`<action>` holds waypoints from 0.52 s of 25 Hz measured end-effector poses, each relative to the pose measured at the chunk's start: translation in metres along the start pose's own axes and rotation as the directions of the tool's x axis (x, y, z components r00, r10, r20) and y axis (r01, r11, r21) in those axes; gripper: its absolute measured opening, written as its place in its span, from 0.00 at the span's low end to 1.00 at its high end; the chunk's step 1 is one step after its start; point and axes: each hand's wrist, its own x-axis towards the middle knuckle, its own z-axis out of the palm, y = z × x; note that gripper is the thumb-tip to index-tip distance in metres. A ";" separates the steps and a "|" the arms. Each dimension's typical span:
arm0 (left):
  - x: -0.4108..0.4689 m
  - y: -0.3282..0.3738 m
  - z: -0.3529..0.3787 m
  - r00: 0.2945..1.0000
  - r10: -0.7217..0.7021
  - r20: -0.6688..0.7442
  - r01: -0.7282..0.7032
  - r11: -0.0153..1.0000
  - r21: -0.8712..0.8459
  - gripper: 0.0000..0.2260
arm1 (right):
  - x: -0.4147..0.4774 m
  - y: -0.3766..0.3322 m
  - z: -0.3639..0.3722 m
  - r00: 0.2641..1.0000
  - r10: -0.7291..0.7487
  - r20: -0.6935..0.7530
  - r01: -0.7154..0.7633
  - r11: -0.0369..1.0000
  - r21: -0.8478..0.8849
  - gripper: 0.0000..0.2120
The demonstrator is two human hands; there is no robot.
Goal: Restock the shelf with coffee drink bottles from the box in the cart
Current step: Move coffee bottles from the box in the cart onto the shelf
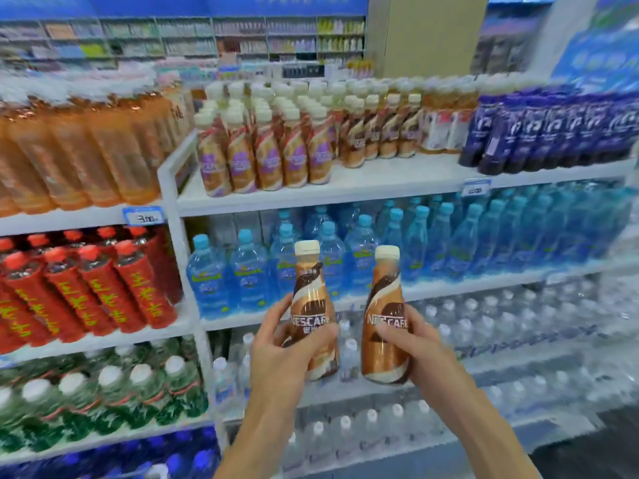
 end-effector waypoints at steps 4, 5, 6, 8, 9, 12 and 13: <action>0.057 -0.002 0.048 0.998 0.018 0.066 -0.018 1.000 0.000 0.30 | 0.057 -0.022 -0.024 0.999 -0.050 -0.021 0.049 0.997 -0.067 0.19; 0.074 -0.001 0.059 0.997 0.020 0.077 -0.021 1.000 0.001 0.30 | 0.072 -0.030 -0.029 0.998 -0.053 -0.024 0.051 0.996 -0.073 0.19; 0.089 0.002 0.069 0.996 0.023 0.088 -0.024 1.000 0.005 0.30 | 0.087 -0.040 -0.033 0.998 -0.057 -0.020 0.055 0.995 -0.079 0.19; 0.116 0.009 0.088 0.992 0.044 0.114 -0.045 0.999 0.009 0.29 | 0.113 -0.058 -0.039 0.996 -0.085 -0.015 0.083 0.992 -0.093 0.19; 0.131 0.012 0.097 0.990 0.061 0.127 -0.063 0.998 0.011 0.28 | 0.128 -0.067 -0.043 0.995 -0.102 -0.016 0.100 0.991 -0.091 0.20; 0.167 0.020 0.121 0.986 0.084 0.144 -0.090 0.995 0.035 0.27 | 0.164 -0.089 -0.054 0.992 -0.128 0.000 0.128 0.988 -0.084 0.18; 0.178 0.021 0.129 0.985 0.089 0.146 -0.096 0.995 0.041 0.27 | 0.175 -0.096 -0.058 0.991 -0.134 0.013 0.134 0.987 -0.085 0.17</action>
